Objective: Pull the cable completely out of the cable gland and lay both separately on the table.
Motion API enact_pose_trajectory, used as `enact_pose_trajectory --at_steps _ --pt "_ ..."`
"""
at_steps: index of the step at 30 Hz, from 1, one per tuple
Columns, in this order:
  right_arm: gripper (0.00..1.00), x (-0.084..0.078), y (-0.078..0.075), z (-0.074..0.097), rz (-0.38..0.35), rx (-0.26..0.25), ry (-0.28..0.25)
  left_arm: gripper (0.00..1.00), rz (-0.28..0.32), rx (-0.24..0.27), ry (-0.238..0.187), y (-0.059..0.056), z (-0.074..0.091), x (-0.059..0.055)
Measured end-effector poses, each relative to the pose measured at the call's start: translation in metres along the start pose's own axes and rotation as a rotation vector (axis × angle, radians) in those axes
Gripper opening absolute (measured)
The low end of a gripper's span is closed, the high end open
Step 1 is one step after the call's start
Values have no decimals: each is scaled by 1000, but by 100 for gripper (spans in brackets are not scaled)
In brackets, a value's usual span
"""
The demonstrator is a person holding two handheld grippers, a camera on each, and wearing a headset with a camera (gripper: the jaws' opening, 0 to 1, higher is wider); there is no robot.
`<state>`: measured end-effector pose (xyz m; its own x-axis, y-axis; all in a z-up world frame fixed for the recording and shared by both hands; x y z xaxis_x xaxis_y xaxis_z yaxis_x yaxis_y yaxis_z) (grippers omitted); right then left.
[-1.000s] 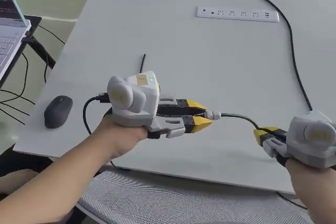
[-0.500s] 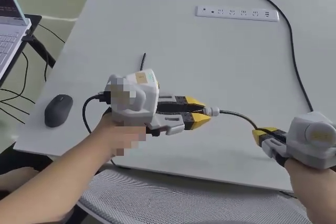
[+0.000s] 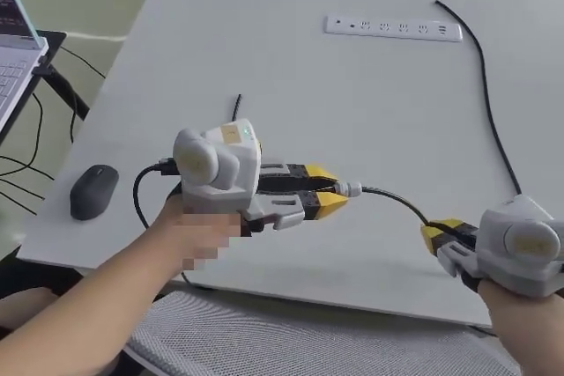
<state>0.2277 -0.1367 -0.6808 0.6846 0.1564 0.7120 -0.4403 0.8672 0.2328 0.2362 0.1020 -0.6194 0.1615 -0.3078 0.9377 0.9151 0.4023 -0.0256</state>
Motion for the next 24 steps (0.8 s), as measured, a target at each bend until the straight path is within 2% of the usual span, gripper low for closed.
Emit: enact_pose_trajectory --at_steps 2,5,13,16,19,24 --pt "2 0 0 3 13 -1 5 15 2 2 0 0 1 0" --pt "10 2 3 7 22 -2 -10 15 -1 3 1 0 1 0" --pt "14 13 14 17 141 1 -32 15 -2 -9 1 -5 2 0" --pt "16 21 23 19 240 14 -39 15 0 -9 2 -6 4 0" --pt "20 29 35 21 308 40 -57 15 0 -15 8 -6 5 -1" --pt "24 41 60 23 464 89 -77 15 4 -16 12 -8 6 -1"
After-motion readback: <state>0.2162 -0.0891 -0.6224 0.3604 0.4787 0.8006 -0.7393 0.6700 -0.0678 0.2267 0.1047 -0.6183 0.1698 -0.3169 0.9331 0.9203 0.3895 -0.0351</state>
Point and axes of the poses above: the centre of the closed fingertips' face, and the gripper's own axes: z roughly backward along the fingers, y roughly to its left, x roughly out of its top, the point moved 9 cm from there along z, roughly backward along the fingers, and after that the axes turned 13 degrees about -z, right-handed, at the moved point
